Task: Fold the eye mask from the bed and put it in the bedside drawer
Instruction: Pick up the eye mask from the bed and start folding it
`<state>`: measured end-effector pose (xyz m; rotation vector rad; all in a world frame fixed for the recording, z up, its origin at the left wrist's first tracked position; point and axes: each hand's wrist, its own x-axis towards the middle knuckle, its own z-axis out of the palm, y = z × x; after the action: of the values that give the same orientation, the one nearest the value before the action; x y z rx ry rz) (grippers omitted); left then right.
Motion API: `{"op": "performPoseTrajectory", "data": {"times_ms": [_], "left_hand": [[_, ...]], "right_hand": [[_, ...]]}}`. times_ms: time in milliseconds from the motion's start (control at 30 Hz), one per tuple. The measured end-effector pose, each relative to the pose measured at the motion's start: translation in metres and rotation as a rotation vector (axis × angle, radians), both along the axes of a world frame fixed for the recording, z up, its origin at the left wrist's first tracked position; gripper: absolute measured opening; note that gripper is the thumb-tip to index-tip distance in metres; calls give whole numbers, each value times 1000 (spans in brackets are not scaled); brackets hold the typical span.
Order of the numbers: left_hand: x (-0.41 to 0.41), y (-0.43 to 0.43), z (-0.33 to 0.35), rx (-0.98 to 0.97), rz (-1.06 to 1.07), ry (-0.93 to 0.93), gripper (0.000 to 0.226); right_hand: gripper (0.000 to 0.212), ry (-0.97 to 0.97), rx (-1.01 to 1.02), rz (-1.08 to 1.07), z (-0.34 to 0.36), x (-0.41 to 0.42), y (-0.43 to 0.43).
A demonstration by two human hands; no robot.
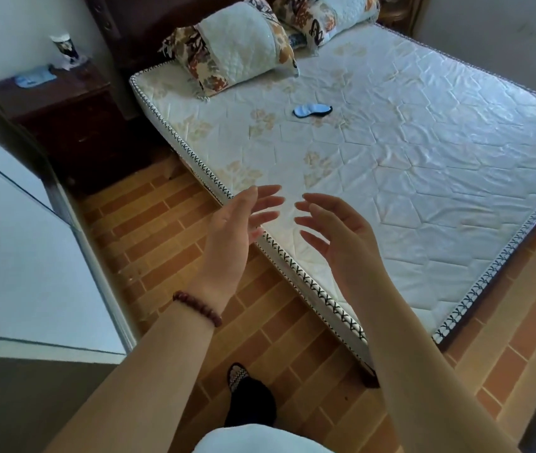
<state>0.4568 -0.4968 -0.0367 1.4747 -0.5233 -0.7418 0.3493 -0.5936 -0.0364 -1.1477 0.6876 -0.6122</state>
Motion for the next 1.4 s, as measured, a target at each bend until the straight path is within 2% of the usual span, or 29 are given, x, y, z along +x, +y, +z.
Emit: {"op": "performPoseTrajectory", "data": {"times_ms": [433, 933, 1400], "left_hand": [[121, -67, -5, -6, 29, 54, 35], [232, -201, 6, 29, 112, 36, 34], [328, -248, 7, 35, 108, -13, 32]], "right_hand": [[13, 22, 3, 7, -5, 122, -63], [14, -17, 4, 104, -2, 244, -203], [12, -1, -69, 167, 4, 338, -252]]}}
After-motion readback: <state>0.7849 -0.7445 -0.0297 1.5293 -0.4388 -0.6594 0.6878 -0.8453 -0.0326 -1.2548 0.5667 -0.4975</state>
